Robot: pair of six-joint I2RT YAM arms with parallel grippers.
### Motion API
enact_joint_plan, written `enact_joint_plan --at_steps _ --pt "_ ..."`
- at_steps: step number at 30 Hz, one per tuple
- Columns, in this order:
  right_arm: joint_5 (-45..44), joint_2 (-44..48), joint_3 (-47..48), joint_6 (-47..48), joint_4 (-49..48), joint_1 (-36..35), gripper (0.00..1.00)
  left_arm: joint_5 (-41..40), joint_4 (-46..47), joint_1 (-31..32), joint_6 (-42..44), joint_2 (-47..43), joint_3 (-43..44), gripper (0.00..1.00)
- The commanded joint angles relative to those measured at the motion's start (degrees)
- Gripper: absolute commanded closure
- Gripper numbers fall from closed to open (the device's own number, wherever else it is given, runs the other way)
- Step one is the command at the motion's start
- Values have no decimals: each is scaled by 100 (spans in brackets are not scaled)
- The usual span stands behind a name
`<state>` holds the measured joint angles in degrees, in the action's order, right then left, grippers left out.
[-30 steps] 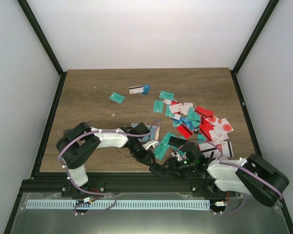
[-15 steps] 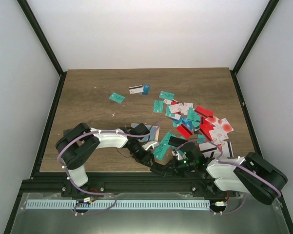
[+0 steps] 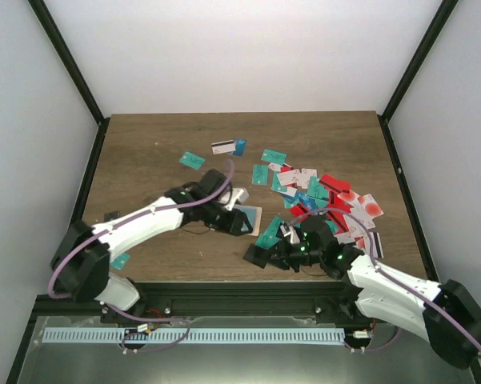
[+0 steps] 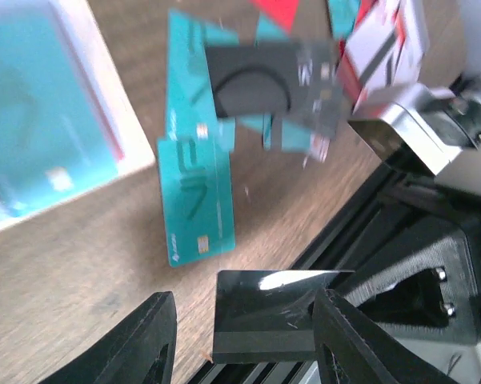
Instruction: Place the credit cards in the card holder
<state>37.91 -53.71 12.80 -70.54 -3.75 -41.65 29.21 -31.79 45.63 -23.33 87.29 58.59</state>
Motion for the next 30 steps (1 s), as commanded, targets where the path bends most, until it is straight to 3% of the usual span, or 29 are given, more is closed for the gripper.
enact_joint_plan --at_steps 1,4,9,17,27,30 --pt "-778 362 989 440 1034 133 99 -384 -228 -600 -922 -739 187 50" --pt "-1328 364 1615 484 1208 163 99 -100 22 -1042 -1442 -1162 113 50" --pt "-2119 246 2291 115 478 183 99 378 1110 -1310 -2037 -1650 72 51" --pt "-2098 -156 2897 -17 -643 181 99 1100 2674 -1397 -2796 -1652 -54 49" --pt "-2094 -205 2757 -434 -1431 179 99 1344 3087 -1429 -2972 -1600 -101 48" --pt "-2252 -113 2769 -434 -1464 190 99 1169 2874 -1458 -2889 -1699 -102 41"
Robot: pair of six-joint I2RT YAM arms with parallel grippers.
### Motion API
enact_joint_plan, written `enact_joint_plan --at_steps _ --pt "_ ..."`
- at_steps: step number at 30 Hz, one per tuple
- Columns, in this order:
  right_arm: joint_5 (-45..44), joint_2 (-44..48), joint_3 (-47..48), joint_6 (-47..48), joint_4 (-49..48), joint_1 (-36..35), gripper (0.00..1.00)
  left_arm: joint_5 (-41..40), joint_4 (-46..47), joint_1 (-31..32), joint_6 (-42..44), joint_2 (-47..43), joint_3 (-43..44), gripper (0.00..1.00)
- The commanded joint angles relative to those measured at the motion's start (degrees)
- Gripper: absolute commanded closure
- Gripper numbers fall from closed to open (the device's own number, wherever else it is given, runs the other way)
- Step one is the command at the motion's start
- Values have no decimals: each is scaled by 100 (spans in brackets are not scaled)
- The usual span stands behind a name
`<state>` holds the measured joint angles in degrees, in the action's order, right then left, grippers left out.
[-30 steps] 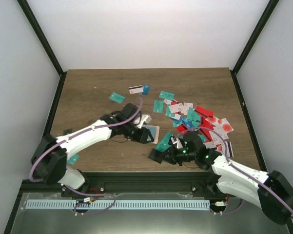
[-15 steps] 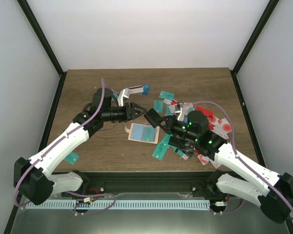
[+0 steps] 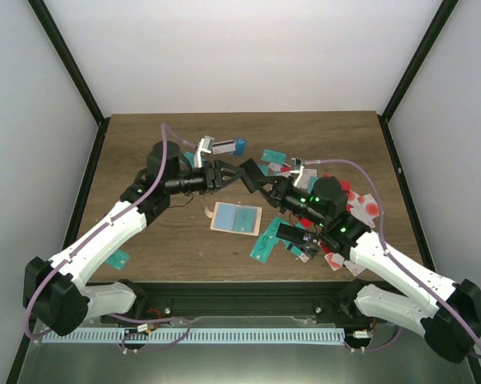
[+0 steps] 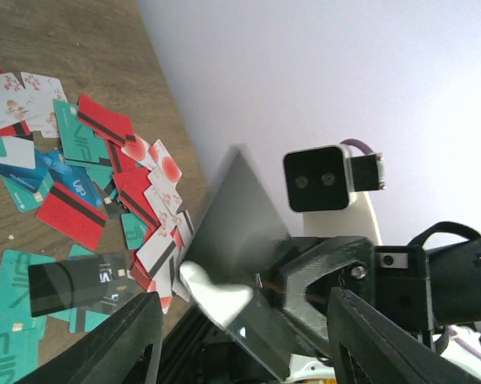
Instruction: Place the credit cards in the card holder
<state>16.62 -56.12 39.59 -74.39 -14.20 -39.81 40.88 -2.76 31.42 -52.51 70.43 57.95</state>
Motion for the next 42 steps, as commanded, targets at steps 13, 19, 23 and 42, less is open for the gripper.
enact_joint_plan --at_steps 13,19,23,42 --pt "376 -171 10 -190 -1066 9 99 504 1477 -75 -583 215 -146 76" --pt "507 -205 98 -111 -829 16 90 494 1459 -77 -487 228 -61 96" --pt "1239 -295 334 347 -25 420 44 799 1026 -143 -120 247 85 96" --pt "3965 -494 637 2102 1140 1205 65 2353 -92 -266 892 570 316 96"
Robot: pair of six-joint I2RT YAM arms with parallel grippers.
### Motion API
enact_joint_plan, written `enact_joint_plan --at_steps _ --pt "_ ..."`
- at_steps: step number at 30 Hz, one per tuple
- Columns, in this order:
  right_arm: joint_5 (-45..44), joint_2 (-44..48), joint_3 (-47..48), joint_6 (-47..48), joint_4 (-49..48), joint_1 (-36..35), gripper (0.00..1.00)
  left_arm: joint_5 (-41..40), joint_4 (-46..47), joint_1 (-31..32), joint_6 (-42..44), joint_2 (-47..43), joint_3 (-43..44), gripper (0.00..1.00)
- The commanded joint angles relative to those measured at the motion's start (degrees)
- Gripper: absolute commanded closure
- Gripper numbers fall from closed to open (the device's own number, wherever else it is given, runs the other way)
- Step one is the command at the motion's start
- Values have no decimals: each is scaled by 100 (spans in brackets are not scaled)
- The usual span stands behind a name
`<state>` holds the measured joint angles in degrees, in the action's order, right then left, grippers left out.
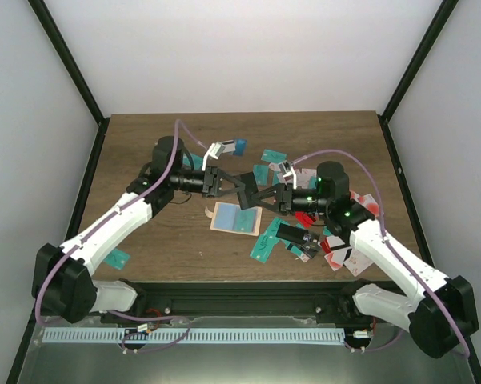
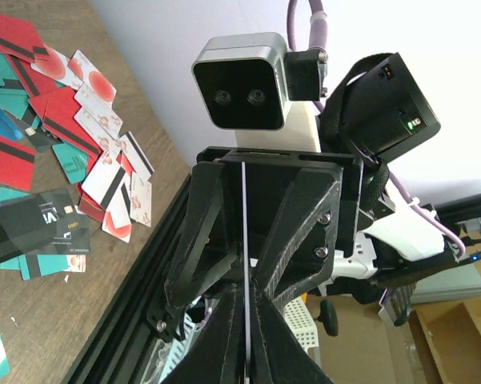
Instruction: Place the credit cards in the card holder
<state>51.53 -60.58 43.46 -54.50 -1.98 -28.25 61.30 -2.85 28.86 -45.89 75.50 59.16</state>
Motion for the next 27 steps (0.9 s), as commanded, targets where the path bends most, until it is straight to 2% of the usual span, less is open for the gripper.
enact_joint_plan --at_steps 1,3,10,12,13,14,16,19,24,27 --pt "507 -70 242 51 -164 48 69 322 -115 -10 251 74 213 96" --pt "564 -117 257 -12 -242 47 78 339 -159 -4 287 95 236 96" --pt "739 -156 191 -242 -522 47 99 302 -201 -3 331 146 215 96" --pt "641 -133 151 -248 -410 48 99 251 -298 -3 418 203 231 92" --pt "541 -130 117 -221 -292 48 99 164 -469 -3 529 236 266 81" --pt "430 -138 73 -177 -139 48 99 27 -727 -3 861 263 304 76" --pt "183 -165 -63 -113 170 47 99 -446 -1430 -8 1453 343 389 64" --pt "-124 -231 -303 -128 441 45 99 -1434 -2486 -12 2303 534 468 55" --pt "-436 -395 -697 -234 452 31 99 -2852 -3297 -12 3005 910 327 54" --pt "-618 -698 -733 -111 555 -48 99 -3267 -3373 -7 3121 1276 268 54"
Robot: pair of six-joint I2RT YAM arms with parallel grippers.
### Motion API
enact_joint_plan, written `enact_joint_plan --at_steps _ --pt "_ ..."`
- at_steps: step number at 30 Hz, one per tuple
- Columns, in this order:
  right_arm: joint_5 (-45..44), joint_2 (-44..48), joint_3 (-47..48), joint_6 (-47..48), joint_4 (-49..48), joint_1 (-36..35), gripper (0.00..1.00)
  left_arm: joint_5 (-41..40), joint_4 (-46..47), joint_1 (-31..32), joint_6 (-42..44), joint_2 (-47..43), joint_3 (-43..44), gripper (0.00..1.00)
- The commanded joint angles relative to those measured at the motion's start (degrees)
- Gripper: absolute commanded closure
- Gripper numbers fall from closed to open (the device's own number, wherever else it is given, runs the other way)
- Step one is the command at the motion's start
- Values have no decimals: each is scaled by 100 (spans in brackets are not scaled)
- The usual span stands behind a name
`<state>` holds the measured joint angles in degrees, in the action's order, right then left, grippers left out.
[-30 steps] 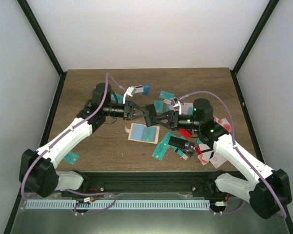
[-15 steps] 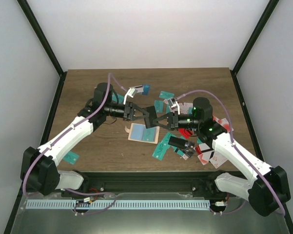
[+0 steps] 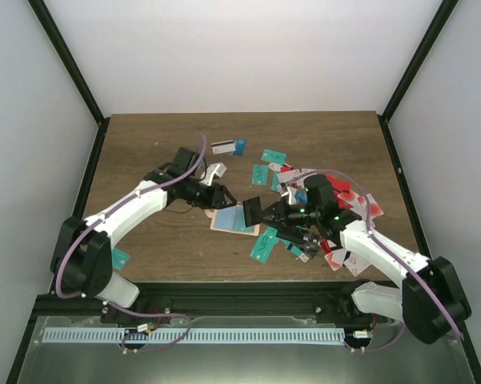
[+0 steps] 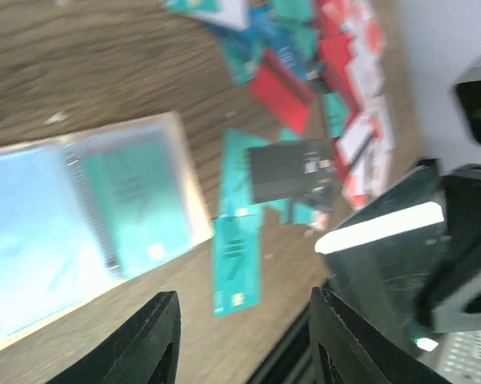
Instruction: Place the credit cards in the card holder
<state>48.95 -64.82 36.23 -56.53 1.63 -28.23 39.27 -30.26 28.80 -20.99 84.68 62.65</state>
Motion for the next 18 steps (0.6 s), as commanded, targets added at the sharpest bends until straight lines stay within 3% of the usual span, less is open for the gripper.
enact_joint_plan --at_steps 1,12,18 --pt "-413 -398 4 132 211 -75 99 -1167 -630 2 646 463 -86 54" --pt "-560 -1812 538 367 3 -359 99 -2428 -677 -17 779 1433 191 51" --pt "-527 -2481 942 497 29 -456 99 -2694 -657 -62 868 1681 221 51"
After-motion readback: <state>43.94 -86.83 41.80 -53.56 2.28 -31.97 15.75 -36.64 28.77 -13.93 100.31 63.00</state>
